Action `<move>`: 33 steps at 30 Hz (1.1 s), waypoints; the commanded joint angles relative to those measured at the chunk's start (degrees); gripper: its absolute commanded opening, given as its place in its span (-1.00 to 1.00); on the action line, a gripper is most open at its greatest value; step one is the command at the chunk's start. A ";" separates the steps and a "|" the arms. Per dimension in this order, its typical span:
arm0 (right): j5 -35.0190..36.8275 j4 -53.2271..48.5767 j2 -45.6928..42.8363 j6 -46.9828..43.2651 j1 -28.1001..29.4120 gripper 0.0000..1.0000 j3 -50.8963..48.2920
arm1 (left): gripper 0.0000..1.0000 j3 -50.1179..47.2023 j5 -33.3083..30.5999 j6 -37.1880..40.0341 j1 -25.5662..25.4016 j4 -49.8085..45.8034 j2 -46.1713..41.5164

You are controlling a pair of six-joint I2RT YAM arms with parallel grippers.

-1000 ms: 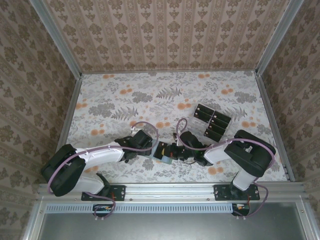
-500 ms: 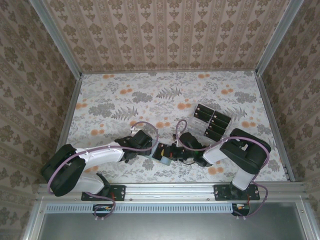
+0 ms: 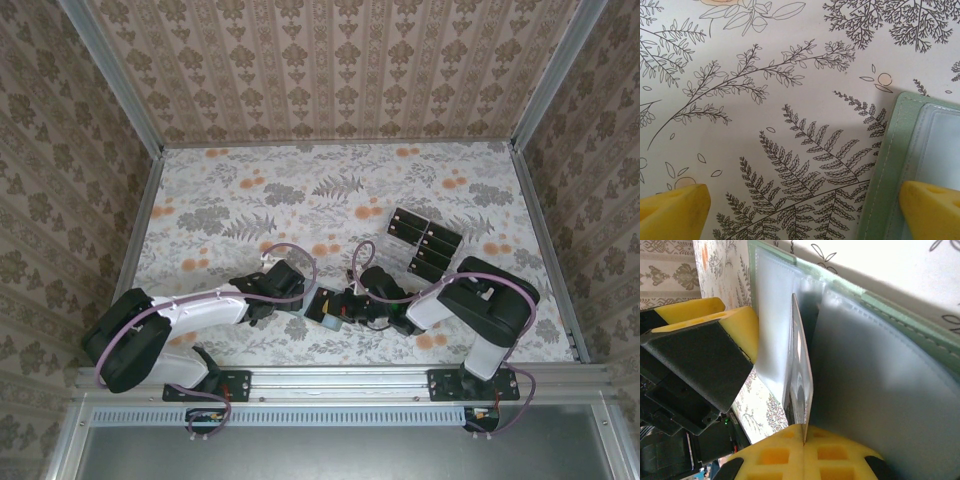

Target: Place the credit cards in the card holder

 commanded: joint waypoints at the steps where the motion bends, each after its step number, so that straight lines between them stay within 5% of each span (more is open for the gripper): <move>1: -1.02 -0.54 2.23 0.86 0.46 -1.00 -0.01 | 1.00 -0.96 -0.58 -0.75 -0.52 -1.26 0.13; 33: -1.51 0.81 4.98 0.41 0.34 -1.00 3.07 | 0.99 -1.32 -0.53 -1.10 -0.83 -0.88 0.31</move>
